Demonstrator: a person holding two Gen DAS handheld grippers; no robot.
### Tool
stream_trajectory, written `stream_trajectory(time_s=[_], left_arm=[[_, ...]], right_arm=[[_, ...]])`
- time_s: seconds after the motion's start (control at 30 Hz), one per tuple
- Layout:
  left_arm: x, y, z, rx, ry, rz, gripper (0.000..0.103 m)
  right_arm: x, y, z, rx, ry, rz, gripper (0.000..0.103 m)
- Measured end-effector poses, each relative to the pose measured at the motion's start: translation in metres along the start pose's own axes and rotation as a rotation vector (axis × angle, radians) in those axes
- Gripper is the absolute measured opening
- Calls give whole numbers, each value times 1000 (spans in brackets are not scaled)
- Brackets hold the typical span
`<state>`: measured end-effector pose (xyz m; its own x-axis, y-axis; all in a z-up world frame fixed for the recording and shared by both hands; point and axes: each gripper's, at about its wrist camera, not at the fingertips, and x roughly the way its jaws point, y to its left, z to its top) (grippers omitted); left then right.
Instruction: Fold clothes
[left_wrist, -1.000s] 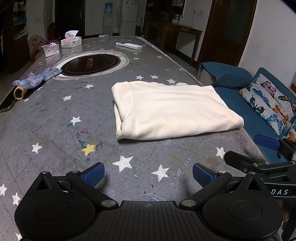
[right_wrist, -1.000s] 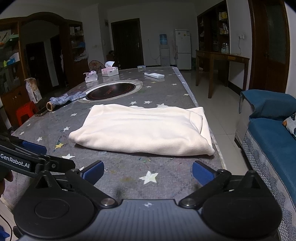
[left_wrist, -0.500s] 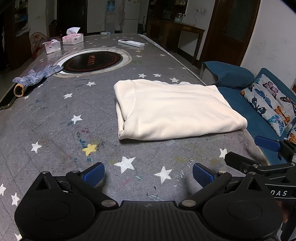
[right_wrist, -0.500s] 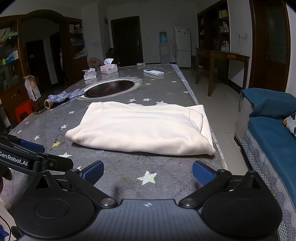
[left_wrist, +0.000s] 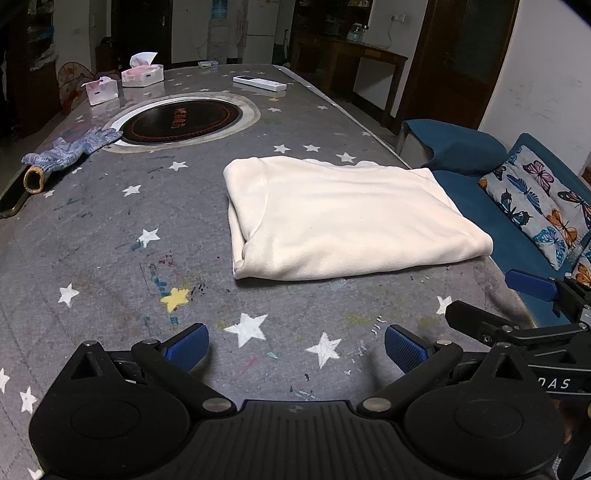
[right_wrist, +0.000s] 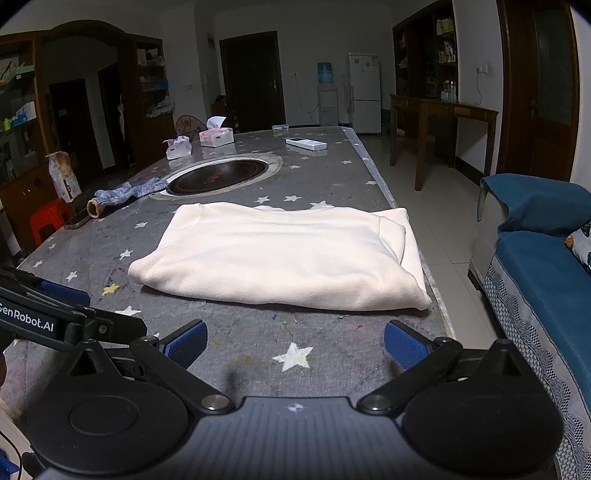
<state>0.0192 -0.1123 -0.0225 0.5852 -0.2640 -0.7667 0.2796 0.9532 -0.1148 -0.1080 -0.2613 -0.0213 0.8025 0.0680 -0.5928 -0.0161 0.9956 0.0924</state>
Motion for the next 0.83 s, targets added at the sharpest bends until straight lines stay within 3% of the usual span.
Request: stream_trajectory(time_s=[0.83], left_arm=[[3,1,4,5,-24,45,103]], right_arm=[[6,-2,0,9,6,3,103]])
